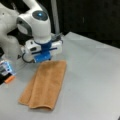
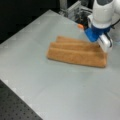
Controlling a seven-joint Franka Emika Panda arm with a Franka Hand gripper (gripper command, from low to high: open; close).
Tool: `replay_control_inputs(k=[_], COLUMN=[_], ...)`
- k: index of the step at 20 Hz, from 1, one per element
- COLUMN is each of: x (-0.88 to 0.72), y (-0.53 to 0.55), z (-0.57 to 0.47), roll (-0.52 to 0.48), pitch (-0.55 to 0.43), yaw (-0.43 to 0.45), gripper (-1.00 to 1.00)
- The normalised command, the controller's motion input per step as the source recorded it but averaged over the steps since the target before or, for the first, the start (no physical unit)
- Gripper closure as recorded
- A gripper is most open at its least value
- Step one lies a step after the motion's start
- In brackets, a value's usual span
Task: Folding a towel twice
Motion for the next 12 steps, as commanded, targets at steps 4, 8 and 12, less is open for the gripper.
replay_control_inputs(k=[4,8,12], x=[-0.17,-0.17,0.09], y=[0.06,0.14,0.3], z=[0.05,0.31,0.49], roll=[0.163,0.119,0.024], pitch=[0.008,0.086,0.073], yaw=[-0.084,-0.07,-0.04], gripper=[-1.0,-1.0,-1.0])
